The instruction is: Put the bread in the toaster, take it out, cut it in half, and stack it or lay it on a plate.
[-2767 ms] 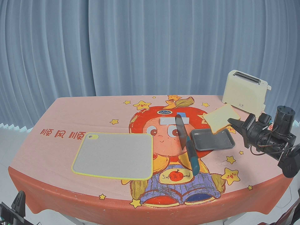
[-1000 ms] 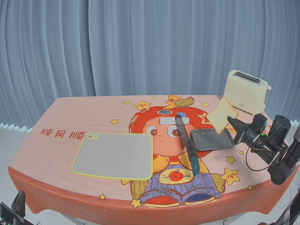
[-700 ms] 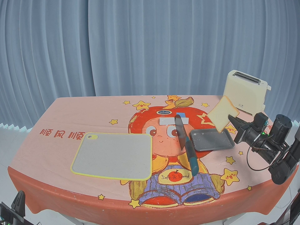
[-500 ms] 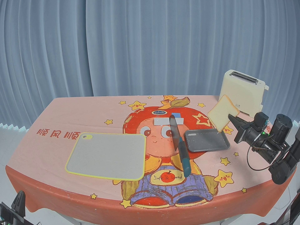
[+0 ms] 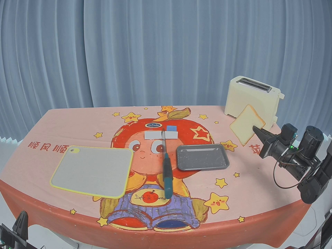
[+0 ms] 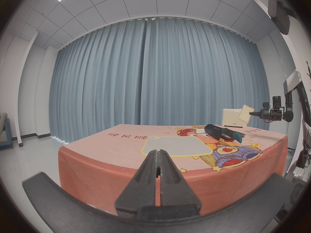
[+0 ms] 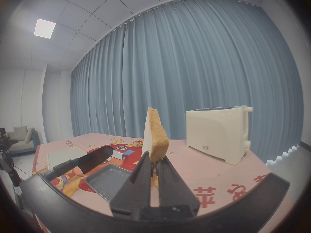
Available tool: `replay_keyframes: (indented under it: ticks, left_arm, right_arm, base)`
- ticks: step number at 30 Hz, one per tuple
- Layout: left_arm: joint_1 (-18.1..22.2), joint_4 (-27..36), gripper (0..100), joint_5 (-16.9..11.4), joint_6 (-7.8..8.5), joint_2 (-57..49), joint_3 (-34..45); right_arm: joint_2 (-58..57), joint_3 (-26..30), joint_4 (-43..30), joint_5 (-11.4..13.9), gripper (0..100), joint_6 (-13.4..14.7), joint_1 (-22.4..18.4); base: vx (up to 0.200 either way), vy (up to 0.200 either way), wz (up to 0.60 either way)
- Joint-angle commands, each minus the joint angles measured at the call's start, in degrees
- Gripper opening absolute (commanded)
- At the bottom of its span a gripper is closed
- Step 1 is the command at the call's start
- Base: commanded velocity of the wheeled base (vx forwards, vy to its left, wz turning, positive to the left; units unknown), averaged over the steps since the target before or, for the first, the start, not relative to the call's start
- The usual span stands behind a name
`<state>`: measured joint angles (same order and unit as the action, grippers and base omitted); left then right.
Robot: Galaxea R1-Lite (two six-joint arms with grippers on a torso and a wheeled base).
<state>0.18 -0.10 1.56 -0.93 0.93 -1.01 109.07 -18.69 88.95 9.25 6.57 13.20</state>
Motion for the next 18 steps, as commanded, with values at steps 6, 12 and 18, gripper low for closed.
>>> replay_keyframes:
  ticks: [6, 12, 18]
  left_arm:
    - [-0.01, 0.01, 0, 0.02, 0.05, -0.31, 1.01]
    - [-0.01, 0.01, 0, -0.15, 0.14, -0.22, 1.01]
    - [-0.01, 0.01, 0, -0.24, 0.31, -0.22, 1.01]
  right_arm:
    - [-0.61, -0.38, 0.61, -0.02, 0, -0.42, -0.02]
    - [-0.26, -0.38, 0.61, -0.02, 0, -0.42, -0.02]
    - [-0.61, -0.38, 0.69, -0.02, 0, -0.51, -0.63]
  base:
    - [0.000, -0.200, 0.00]
    - [0.000, -0.033, 0.00]
    - [0.000, 0.000, 0.00]
